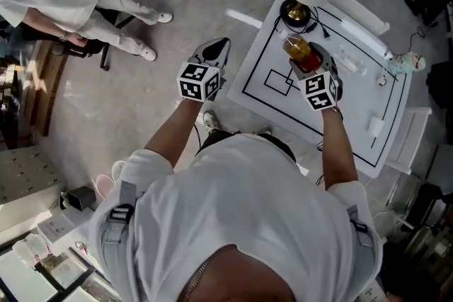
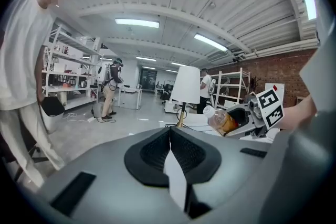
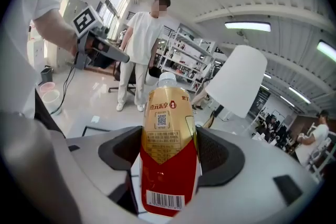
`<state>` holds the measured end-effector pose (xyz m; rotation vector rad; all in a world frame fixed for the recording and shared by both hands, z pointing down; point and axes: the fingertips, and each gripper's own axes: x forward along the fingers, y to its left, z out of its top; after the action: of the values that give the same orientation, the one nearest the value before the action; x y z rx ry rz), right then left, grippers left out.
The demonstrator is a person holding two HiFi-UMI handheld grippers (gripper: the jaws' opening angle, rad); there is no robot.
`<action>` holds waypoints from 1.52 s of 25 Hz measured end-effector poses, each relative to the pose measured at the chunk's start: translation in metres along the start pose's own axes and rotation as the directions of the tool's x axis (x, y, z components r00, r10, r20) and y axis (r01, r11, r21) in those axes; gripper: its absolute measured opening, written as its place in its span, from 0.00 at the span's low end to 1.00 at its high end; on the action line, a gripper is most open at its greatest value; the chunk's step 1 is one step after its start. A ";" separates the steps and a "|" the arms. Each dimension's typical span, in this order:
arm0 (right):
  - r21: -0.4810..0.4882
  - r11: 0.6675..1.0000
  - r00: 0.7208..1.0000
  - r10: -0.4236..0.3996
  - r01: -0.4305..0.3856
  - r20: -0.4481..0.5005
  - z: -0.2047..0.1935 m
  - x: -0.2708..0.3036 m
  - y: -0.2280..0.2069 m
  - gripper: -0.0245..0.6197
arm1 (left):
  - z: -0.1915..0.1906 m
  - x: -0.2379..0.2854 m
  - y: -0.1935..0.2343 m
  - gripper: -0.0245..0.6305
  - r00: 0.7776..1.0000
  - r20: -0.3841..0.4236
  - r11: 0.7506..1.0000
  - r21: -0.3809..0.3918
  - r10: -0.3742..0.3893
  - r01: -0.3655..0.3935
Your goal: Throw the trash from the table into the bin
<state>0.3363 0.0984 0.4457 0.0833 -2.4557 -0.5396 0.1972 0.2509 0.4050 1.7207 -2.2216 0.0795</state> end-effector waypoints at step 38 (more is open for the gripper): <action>0.400 0.914 0.926 -0.202 0.061 0.319 0.333 0.254 -0.004 0.55 | 0.145 -0.010 0.383 0.05 0.977 0.188 0.995 0.006 0.100 -0.103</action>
<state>-0.0637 0.1677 0.3443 0.3448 -2.9003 -0.1228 -0.1968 0.3281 0.3242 1.6839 -2.4504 -0.0425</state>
